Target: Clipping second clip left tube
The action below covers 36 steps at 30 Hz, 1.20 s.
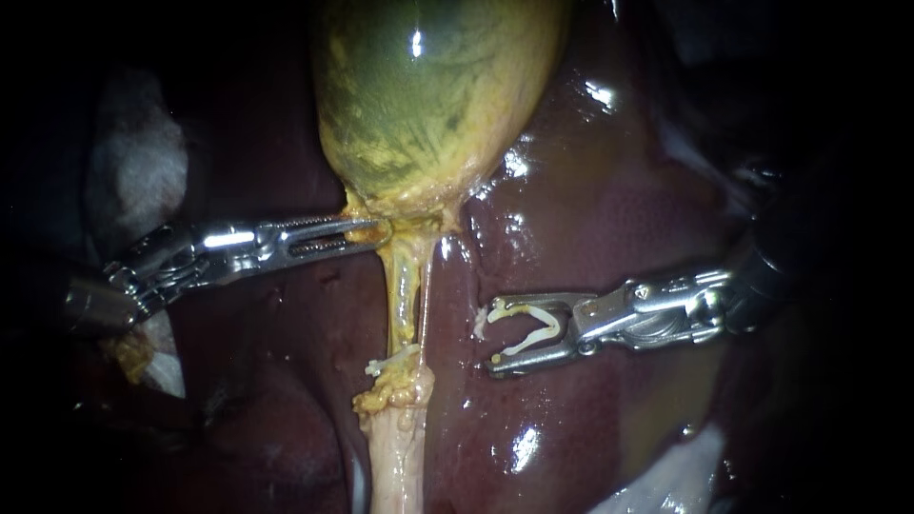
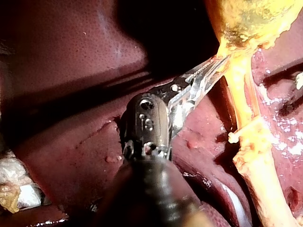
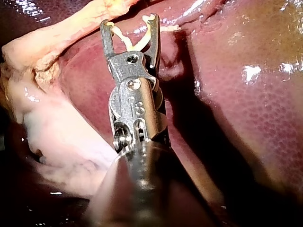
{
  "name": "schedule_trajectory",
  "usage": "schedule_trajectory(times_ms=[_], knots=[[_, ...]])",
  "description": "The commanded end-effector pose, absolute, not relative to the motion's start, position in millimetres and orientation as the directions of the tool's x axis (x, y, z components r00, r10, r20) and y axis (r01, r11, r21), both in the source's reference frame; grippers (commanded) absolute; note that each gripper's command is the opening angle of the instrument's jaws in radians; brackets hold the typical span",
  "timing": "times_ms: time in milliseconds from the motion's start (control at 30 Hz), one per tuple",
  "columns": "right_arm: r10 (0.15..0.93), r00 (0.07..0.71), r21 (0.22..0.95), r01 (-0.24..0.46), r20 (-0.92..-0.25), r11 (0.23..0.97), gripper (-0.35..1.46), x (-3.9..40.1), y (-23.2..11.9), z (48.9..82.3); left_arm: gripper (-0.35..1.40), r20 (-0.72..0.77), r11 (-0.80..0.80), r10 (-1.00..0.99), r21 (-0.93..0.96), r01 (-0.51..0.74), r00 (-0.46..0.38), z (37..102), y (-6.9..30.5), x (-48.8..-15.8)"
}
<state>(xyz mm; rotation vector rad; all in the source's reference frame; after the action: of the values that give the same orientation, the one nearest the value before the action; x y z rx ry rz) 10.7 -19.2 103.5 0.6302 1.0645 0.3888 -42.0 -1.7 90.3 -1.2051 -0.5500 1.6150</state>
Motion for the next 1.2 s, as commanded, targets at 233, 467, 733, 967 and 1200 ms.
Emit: schedule_trajectory(times_ms=[233, 467, 733, 967, 1200], knots=[[0.58, 0.443, 0.647, 0.002, -0.684, 0.762, 0.6, 10.7, -19.2, 103.5, -0.35, -0.438, -0.392, 0.899, -0.806, -0.444, 0.002, 90.3, -1.7, -42.0], [0.58, 0.443, 0.647, 0.002, -0.684, 0.762, 0.59, 10.7, -19.2, 103.5, -0.35, -0.435, -0.39, 0.9, -0.808, -0.441, 0.002, 89.7, -1.5, -41.5], [0.598, 0.443, 0.663, -0.008, -0.669, 0.748, 0.59, 10.7, -19.3, 103.4, -0.35, -0.403, -0.375, 0.915, -0.817, -0.438, -0.03, 86.1, -0.8, -39.6], [0.637, 0.44, 0.698, -0.033, -0.633, 0.716, 0.59, 10.9, -19.4, 103.2, -0.35, -0.365, -0.357, 0.928, -0.824, -0.439, -0.071, 82.0, -0.1, -37.7], [0.695, 0.434, 0.748, -0.07, -0.573, 0.66, 0.59, 12.0, -20.3, 102.1, -0.35, -0.352, -0.349, 0.933, -0.828, -0.439, -0.077, 79.1, -0.3, -38.0]])
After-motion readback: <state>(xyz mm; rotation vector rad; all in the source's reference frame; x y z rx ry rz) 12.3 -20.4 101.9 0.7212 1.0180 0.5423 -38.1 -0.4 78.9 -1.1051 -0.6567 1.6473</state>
